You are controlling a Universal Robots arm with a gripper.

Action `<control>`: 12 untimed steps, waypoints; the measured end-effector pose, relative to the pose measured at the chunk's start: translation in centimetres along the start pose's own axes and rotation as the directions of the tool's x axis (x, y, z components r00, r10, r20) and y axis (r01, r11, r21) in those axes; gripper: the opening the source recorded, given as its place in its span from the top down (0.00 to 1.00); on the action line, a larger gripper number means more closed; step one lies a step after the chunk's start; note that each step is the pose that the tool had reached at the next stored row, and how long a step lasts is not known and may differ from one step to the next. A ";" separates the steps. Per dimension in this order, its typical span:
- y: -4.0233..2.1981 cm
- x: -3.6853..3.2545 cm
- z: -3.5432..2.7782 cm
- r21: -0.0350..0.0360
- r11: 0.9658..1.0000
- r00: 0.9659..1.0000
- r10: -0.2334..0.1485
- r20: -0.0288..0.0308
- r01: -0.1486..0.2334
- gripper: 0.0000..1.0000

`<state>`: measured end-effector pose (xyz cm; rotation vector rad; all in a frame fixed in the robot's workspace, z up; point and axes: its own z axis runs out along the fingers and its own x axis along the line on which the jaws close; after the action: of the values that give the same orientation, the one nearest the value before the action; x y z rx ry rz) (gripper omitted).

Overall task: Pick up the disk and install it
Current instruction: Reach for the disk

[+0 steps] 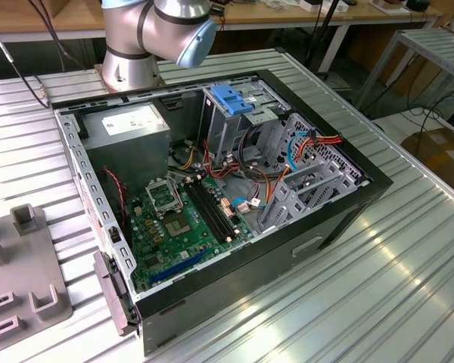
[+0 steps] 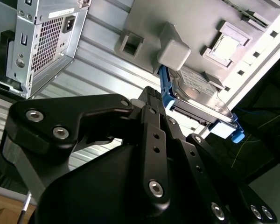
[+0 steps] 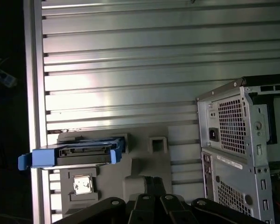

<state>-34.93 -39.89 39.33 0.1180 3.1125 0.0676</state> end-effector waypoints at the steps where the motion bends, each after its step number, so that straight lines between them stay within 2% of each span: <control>1: -0.01 0.15 0.00 0.000 1.000 1.000 0.000 0.000 0.000 0.90; 12: -0.14 1.88 -0.05 0.000 1.000 1.000 0.000 0.000 0.000 0.90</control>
<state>-36.82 -39.89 39.32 0.1180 3.1126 0.0676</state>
